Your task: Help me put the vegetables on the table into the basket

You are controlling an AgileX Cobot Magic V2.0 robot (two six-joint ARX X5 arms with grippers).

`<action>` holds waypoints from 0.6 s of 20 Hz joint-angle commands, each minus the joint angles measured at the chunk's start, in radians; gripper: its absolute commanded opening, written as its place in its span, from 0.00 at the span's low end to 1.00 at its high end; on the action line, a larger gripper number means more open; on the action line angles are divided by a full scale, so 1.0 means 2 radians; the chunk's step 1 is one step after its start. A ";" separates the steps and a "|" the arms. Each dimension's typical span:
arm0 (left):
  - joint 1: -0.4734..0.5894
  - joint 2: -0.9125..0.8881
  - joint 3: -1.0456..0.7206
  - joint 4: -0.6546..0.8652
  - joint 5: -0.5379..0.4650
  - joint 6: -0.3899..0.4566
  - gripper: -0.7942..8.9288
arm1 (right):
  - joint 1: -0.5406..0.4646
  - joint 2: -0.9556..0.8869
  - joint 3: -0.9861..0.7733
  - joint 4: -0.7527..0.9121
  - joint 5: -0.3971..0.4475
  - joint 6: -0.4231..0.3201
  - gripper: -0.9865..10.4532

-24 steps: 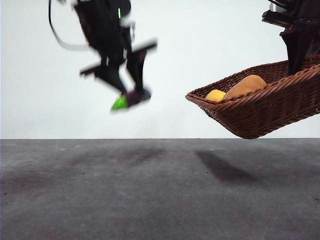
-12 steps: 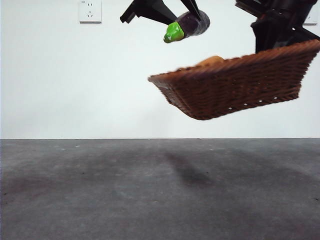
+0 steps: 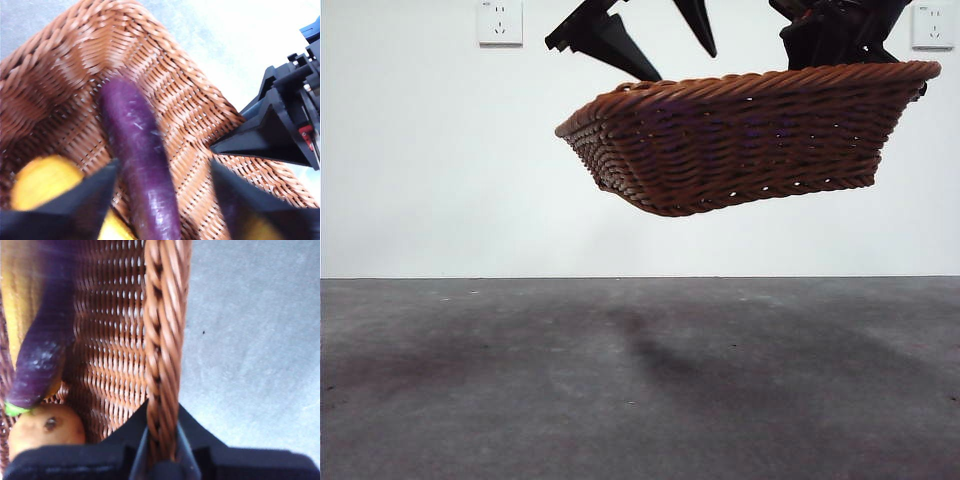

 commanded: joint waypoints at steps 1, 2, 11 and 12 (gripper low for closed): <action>0.003 0.007 -0.002 0.010 0.000 -0.003 0.45 | 0.000 0.000 -0.003 0.003 -0.007 -0.004 0.07; 0.003 0.006 -0.002 0.014 0.000 -0.003 0.45 | 0.000 0.001 -0.003 0.005 -0.005 -0.004 0.07; 0.013 -0.110 -0.002 -0.107 0.002 0.090 0.41 | -0.029 0.001 -0.103 0.090 -0.002 0.011 0.07; 0.009 -0.131 -0.002 -0.134 0.002 0.097 0.26 | -0.041 0.001 -0.110 0.097 -0.002 0.012 0.07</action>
